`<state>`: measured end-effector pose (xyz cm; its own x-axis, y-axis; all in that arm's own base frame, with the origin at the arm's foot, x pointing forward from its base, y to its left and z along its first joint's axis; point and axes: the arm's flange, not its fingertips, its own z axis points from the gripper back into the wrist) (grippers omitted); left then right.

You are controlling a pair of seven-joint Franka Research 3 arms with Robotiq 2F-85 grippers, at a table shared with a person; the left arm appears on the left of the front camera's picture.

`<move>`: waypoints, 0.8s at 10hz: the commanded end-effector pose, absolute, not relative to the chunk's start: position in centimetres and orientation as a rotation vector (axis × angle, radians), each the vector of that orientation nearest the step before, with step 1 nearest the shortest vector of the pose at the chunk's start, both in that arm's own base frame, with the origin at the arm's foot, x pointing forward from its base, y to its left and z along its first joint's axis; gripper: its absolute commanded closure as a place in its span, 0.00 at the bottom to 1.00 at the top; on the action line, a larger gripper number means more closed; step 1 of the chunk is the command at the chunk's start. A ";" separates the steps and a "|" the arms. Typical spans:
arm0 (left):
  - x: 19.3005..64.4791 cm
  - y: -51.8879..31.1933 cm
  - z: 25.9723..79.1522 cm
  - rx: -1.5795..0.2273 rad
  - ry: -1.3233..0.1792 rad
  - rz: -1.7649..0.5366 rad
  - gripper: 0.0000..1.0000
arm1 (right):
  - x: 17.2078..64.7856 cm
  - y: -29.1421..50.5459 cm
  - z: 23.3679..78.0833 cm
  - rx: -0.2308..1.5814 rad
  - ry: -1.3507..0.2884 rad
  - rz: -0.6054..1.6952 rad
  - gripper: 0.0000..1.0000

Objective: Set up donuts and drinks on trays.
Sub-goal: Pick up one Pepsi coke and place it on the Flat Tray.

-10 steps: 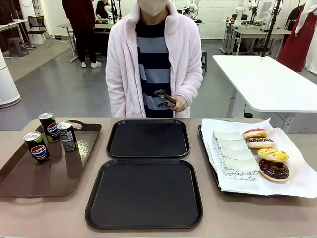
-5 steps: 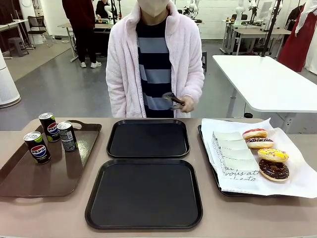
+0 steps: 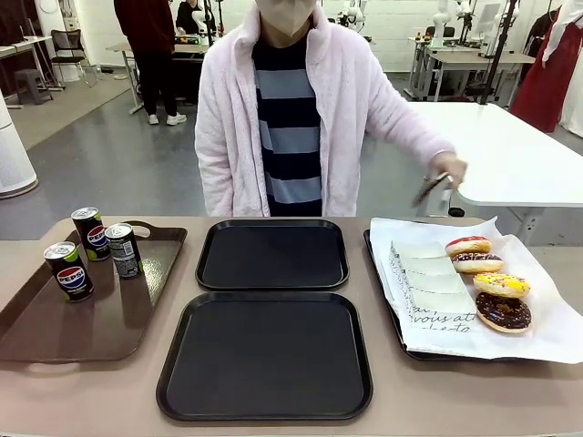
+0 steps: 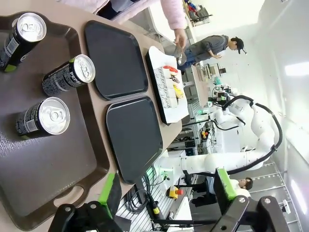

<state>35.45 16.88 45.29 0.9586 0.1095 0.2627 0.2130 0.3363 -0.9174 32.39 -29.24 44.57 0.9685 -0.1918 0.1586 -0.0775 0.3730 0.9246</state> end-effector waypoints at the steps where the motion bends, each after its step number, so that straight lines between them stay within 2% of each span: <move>1: 35.3 16.9 45.3 -1.246 -0.314 -0.073 0.00 | 32.3 -29.2 44.5 1.199 -0.246 -0.082 0.00; 8: 35.3 16.9 45.3 -1.246 -0.314 -0.073 0.00 | 32.3 -29.2 44.5 1.199 -0.246 -0.082 0.00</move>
<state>35.44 16.88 45.30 0.9587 0.1095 0.2624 0.2126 0.3369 -0.9172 32.40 -29.23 44.57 0.9686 -0.1915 0.1585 -0.0776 0.3730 0.9246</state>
